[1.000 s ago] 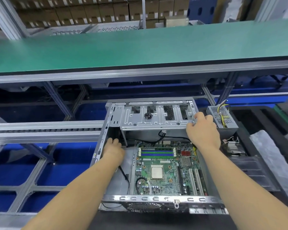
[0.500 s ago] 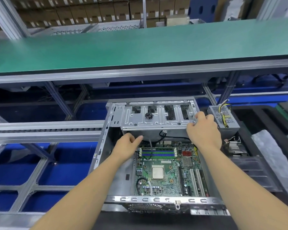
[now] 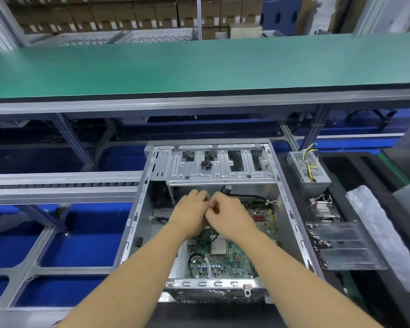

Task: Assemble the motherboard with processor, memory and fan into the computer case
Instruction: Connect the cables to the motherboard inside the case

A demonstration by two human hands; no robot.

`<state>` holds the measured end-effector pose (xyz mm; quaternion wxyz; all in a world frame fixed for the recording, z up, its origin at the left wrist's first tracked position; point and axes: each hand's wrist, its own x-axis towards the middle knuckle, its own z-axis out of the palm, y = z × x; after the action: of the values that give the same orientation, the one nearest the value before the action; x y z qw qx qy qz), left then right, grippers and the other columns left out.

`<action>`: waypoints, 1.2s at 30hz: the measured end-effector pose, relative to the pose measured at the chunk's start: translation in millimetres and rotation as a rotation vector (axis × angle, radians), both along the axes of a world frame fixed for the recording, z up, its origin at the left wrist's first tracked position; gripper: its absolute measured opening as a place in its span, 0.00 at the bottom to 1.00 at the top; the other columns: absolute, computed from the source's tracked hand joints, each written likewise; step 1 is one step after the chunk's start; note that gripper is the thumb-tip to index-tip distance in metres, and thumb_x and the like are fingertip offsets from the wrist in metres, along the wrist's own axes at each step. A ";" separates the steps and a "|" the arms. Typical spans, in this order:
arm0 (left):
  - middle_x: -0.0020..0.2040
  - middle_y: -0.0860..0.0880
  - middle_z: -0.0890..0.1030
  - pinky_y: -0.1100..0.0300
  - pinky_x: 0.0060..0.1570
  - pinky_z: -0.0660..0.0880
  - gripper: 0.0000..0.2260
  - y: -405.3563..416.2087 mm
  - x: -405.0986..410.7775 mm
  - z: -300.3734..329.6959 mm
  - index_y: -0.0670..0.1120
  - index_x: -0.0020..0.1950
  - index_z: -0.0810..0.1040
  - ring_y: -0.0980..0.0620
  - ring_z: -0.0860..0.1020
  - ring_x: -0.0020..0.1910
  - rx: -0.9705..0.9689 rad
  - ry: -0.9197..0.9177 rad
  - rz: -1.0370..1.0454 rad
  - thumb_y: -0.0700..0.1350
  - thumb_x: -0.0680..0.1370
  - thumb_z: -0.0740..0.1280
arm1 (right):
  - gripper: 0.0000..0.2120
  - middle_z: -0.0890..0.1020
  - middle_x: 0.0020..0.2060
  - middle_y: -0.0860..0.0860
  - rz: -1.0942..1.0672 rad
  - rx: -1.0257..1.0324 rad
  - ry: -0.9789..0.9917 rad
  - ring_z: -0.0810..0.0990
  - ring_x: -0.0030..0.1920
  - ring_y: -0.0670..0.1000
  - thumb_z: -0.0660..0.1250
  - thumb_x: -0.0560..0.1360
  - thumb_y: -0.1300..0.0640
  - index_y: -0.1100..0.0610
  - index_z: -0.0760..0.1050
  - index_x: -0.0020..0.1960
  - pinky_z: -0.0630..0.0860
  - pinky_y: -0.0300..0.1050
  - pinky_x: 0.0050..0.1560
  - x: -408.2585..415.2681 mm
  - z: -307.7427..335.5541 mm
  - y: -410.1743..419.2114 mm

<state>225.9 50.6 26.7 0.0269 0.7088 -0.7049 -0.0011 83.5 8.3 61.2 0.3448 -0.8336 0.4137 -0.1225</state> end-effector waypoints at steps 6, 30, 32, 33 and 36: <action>0.35 0.55 0.81 0.54 0.39 0.76 0.08 18.4 11.8 8.9 0.55 0.43 0.81 0.55 0.78 0.35 -0.319 0.817 0.402 0.48 0.79 0.65 | 0.28 0.74 0.58 0.47 -0.181 0.348 -0.247 0.77 0.55 0.48 0.75 0.74 0.47 0.46 0.66 0.70 0.73 0.41 0.53 9.8 -3.4 6.5; 0.30 0.47 0.75 0.56 0.33 0.68 0.14 23.4 14.8 11.1 0.47 0.37 0.77 0.56 0.69 0.29 -0.434 0.959 0.409 0.49 0.80 0.64 | 0.06 0.78 0.34 0.53 -0.057 0.857 -0.833 0.79 0.38 0.55 0.67 0.79 0.64 0.61 0.79 0.44 0.81 0.55 0.53 -16.5 21.0 9.3; 0.30 0.53 0.77 0.57 0.33 0.69 0.11 25.9 15.7 10.4 0.52 0.42 0.81 0.57 0.73 0.30 -0.380 0.861 0.416 0.51 0.81 0.64 | 0.05 0.72 0.30 0.51 -0.131 0.875 -0.886 0.72 0.32 0.51 0.69 0.78 0.62 0.60 0.82 0.44 0.80 0.49 0.40 -30.2 17.6 -1.2; 0.30 0.56 0.78 0.59 0.32 0.69 0.10 26.8 15.9 11.5 0.54 0.44 0.81 0.58 0.74 0.31 -0.374 0.808 0.436 0.52 0.81 0.63 | 0.06 0.71 0.28 0.50 -0.146 0.797 -0.805 0.69 0.30 0.50 0.70 0.78 0.61 0.58 0.83 0.43 0.76 0.45 0.35 -35.1 13.8 -4.3; 0.33 0.58 0.78 0.62 0.31 0.65 0.10 26.6 22.2 17.9 0.57 0.44 0.81 0.58 0.75 0.34 -0.457 0.792 0.563 0.48 0.82 0.62 | 0.06 0.74 0.26 0.46 -0.171 0.425 -0.416 0.69 0.27 0.46 0.75 0.76 0.55 0.51 0.85 0.41 0.71 0.38 0.31 -39.4 2.2 -5.4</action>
<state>248.1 77.1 44.5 0.4435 0.7920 -0.4056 -0.1078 44.1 2.9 63.4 0.5771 -0.6621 0.4193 -0.2297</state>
